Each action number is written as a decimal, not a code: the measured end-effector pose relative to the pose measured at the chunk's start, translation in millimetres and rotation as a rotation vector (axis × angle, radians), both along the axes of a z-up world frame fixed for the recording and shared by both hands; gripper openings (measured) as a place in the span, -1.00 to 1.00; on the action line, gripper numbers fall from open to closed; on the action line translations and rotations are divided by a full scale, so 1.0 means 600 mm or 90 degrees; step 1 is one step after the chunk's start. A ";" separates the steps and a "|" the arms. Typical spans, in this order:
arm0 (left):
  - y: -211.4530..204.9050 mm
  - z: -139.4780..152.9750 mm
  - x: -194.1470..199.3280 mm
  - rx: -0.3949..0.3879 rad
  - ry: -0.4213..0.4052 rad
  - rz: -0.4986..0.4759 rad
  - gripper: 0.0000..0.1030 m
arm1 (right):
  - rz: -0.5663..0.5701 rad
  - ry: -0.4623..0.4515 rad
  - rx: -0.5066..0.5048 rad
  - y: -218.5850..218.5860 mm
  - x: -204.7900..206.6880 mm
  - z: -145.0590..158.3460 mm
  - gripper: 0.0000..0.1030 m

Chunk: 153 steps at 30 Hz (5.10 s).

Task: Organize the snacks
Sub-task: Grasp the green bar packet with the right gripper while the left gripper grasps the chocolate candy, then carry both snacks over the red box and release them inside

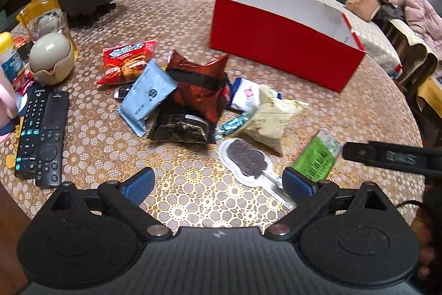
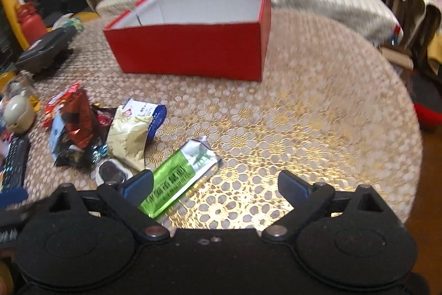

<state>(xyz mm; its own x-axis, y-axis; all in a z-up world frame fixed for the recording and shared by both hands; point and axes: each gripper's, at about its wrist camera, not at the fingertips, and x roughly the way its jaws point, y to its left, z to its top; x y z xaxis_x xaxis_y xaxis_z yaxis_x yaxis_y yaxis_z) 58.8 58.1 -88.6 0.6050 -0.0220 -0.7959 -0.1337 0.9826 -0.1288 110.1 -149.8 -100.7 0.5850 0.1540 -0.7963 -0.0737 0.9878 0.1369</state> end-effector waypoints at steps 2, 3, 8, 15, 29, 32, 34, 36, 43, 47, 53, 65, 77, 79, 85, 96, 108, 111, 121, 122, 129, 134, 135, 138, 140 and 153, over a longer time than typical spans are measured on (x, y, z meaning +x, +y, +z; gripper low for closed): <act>0.005 -0.003 0.003 0.001 0.001 0.005 0.93 | -0.012 0.025 -0.006 0.018 0.020 -0.014 0.81; 0.006 -0.004 0.004 0.001 0.003 0.006 0.93 | -0.013 0.033 -0.009 0.028 0.027 -0.021 0.80; 0.011 -0.011 0.010 -0.001 0.009 0.007 0.93 | -0.021 0.049 -0.033 0.064 0.047 -0.036 0.73; 0.012 -0.022 0.021 -0.003 0.026 0.007 0.92 | -0.032 0.073 -0.041 0.077 0.060 -0.051 0.41; -0.026 -0.046 0.083 -0.038 0.085 0.016 0.77 | 0.035 0.049 -0.007 0.041 0.060 -0.039 -0.28; -0.034 -0.054 0.099 -0.038 0.100 0.034 0.74 | 0.049 0.062 -0.005 0.039 0.063 -0.039 -0.27; -0.034 -0.061 0.109 -0.048 0.115 0.049 0.66 | 0.055 0.071 -0.011 0.041 0.068 -0.039 -0.27; -0.037 -0.069 0.119 -0.047 0.133 0.062 0.53 | 0.046 0.081 -0.008 0.041 0.073 -0.039 -0.26; -0.040 -0.080 0.135 -0.037 0.159 0.096 0.45 | 0.022 0.099 -0.002 0.043 0.081 -0.040 -0.21; -0.041 -0.081 0.139 -0.032 0.158 0.108 0.44 | 0.001 0.109 0.009 0.039 0.091 -0.044 -0.12; -0.044 -0.079 0.138 -0.025 0.137 0.092 0.06 | -0.003 0.113 0.000 0.045 0.096 -0.053 0.00; -0.036 -0.072 0.116 -0.050 0.125 0.058 -0.21 | 0.134 0.062 -0.120 0.080 0.044 -0.062 -0.08; -0.015 -0.062 0.091 -0.084 0.120 0.054 -0.75 | 0.127 0.025 -0.077 0.037 0.015 -0.037 -0.19; -0.012 -0.062 0.089 -0.099 0.124 0.059 -0.74 | 0.127 0.023 -0.074 0.034 0.010 -0.034 -0.19; -0.012 -0.059 0.090 -0.118 0.152 0.075 -0.34 | 0.120 0.016 -0.053 0.022 -0.005 -0.020 -0.19; -0.060 -0.074 0.110 -0.004 0.177 0.109 0.19 | 0.103 0.005 -0.006 -0.019 -0.012 -0.008 -0.19; -0.066 -0.073 0.106 0.005 0.154 0.110 -0.17 | 0.085 0.002 0.023 -0.058 -0.017 -0.009 -0.19; -0.055 -0.069 0.097 -0.021 0.147 0.109 -0.17 | 0.081 -0.001 0.027 -0.060 -0.019 -0.006 -0.19; -0.030 -0.024 0.065 -0.055 0.093 0.092 -0.17 | 0.074 -0.033 0.015 -0.055 -0.025 0.022 -0.19; -0.028 -0.017 0.063 -0.059 0.088 0.088 -0.17 | 0.074 -0.038 0.014 -0.054 -0.025 0.026 -0.19; -0.026 0.030 0.078 -0.083 0.046 0.051 -0.17 | 0.085 -0.070 0.008 -0.048 0.001 0.070 -0.19; -0.021 0.068 0.114 -0.090 0.018 0.033 -0.17 | 0.101 -0.102 0.005 -0.039 0.044 0.112 -0.19; -0.022 0.078 0.125 -0.087 0.010 0.028 -0.17 | 0.104 -0.107 0.007 -0.037 0.057 0.121 -0.19; -0.024 0.108 0.163 -0.078 -0.013 0.009 -0.17 | 0.106 -0.126 0.002 -0.034 0.101 0.149 -0.19; -0.025 0.131 0.197 -0.071 -0.028 -0.004 -0.17 | 0.111 -0.138 -0.005 -0.028 0.136 0.166 -0.19; -0.061 0.169 0.431 0.006 -0.075 -0.059 -0.17 | 0.079 -0.131 -0.025 -0.015 0.349 0.163 -0.19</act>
